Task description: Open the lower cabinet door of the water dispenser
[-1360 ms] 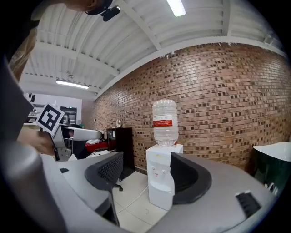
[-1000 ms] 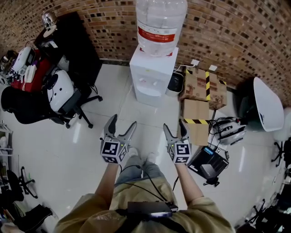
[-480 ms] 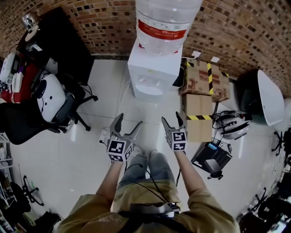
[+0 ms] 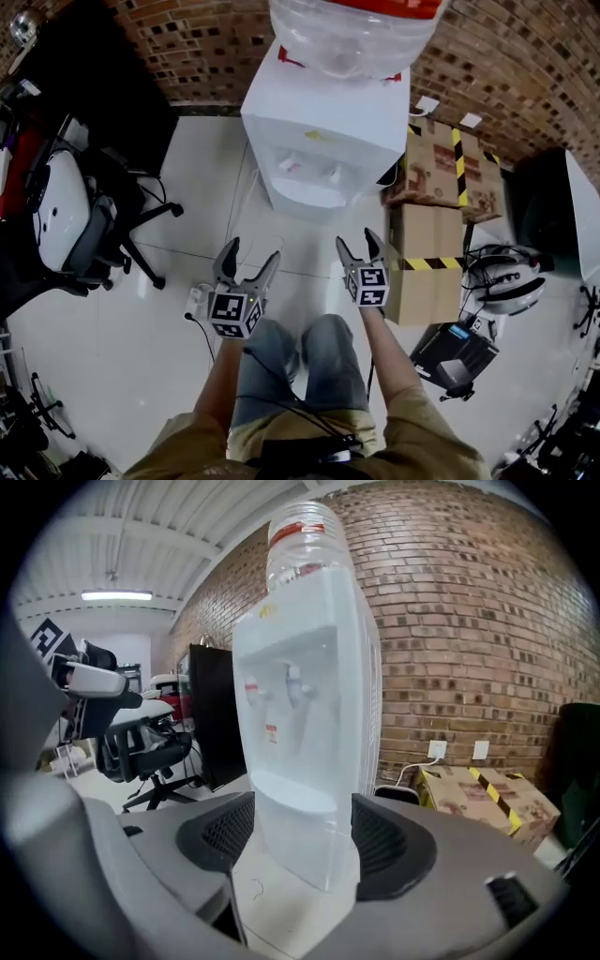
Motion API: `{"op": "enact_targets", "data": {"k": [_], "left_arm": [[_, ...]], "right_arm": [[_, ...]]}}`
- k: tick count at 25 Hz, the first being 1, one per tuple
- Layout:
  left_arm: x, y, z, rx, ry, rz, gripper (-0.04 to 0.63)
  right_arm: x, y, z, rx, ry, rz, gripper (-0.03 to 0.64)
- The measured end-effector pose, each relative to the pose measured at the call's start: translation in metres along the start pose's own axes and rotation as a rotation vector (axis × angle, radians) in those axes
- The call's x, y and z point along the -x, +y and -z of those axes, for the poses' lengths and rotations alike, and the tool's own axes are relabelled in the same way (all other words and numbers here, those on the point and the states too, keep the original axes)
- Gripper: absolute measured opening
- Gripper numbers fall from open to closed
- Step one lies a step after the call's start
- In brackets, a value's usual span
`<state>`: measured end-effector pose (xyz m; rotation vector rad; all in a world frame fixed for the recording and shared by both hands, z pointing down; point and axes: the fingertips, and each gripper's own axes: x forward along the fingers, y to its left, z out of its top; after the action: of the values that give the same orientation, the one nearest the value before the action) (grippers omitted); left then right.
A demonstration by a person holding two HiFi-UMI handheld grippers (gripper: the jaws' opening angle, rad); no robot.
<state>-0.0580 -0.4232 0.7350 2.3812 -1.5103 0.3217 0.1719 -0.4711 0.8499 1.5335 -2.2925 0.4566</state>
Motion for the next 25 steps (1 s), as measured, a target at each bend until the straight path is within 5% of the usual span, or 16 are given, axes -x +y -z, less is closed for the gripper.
{"op": "enact_targets", "data": {"k": [8, 15, 25], "left_arm": [[-0.078, 0.025, 0.100, -0.011, -0.076, 0.034, 0.368], [-0.103, 0.040, 0.148, -0.007, -0.158, 0.044, 0.368], [-0.095, 0.047, 0.154, 0.047, -0.155, 0.030, 0.368]], "right_arm": [[-0.133, -0.061, 0.111, 0.070, -0.058, -0.087, 0.331], [-0.187, -0.083, 0.108, 0.129, -0.168, -0.199, 0.365], [-0.190, -0.082, 0.112, 0.116, -0.096, -0.211, 0.360]]}}
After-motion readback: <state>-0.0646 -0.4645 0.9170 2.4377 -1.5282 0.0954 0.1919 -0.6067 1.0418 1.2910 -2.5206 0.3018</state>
